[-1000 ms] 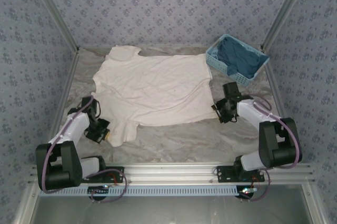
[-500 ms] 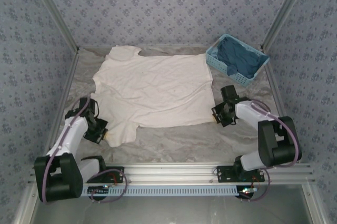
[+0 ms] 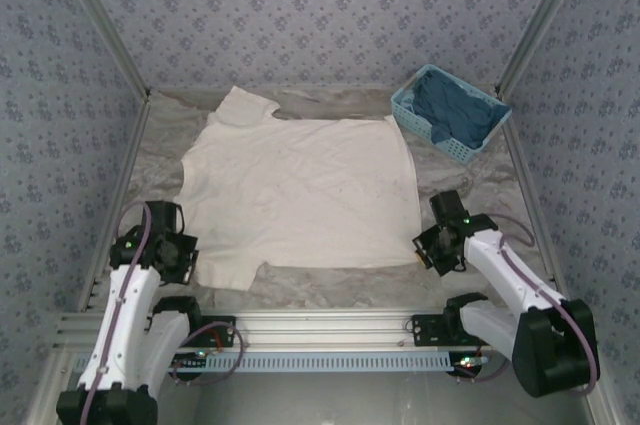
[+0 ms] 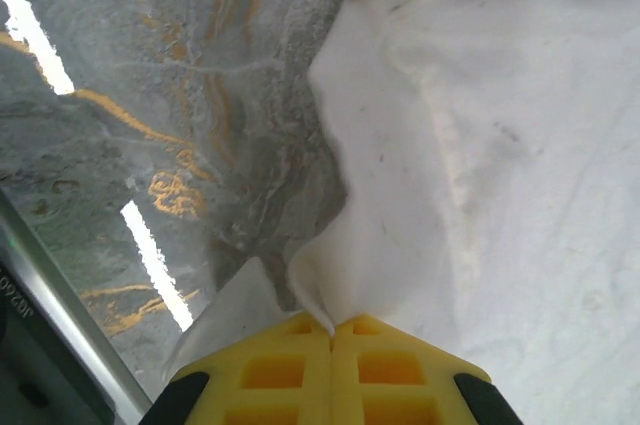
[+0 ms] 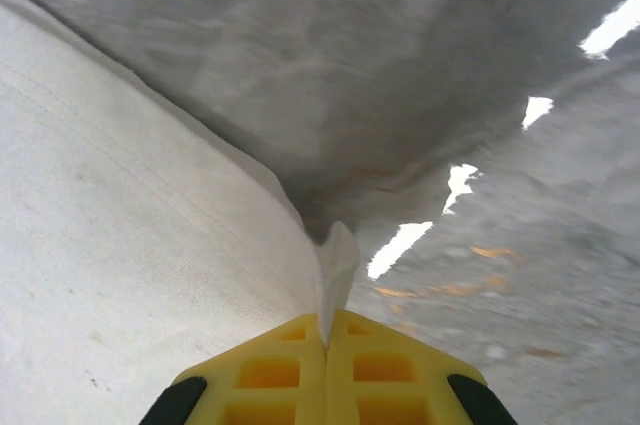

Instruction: Fold and stack the t-shirts

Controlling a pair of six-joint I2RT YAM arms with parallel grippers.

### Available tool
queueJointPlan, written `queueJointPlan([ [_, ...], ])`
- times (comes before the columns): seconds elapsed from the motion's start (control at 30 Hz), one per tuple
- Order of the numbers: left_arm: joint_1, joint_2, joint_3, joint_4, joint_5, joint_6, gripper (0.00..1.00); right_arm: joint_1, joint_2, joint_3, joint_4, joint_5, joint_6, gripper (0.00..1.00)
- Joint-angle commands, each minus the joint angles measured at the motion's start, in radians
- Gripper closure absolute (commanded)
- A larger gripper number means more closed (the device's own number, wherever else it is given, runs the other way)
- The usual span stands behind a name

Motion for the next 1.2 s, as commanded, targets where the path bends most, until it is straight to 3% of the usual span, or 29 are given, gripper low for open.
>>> queueJointPlan([
  [0.0,-0.035,0.003,0.018,-0.039,-0.037,-0.014,1.00,0.012,-0.049,-0.009,-0.085,0.047,-0.001,1.00],
  [0.1,-0.061,0.051,0.033,0.072,-0.015,0.048,1.00,0.015,-0.036,0.014,-0.070,0.053,-0.028,1.00],
  [0.4,-0.090,0.289,0.276,0.149,-0.097,0.191,1.00,0.027,0.042,0.177,-0.095,0.095,-0.088,1.00],
  [0.9,-0.079,0.662,0.561,0.171,-0.139,0.361,1.00,-0.005,0.308,0.400,-0.028,0.105,-0.114,1.00],
  [1.17,-0.057,0.775,0.628,0.175,-0.167,0.414,1.00,-0.014,0.462,0.510,0.020,0.112,-0.151,1.00],
])
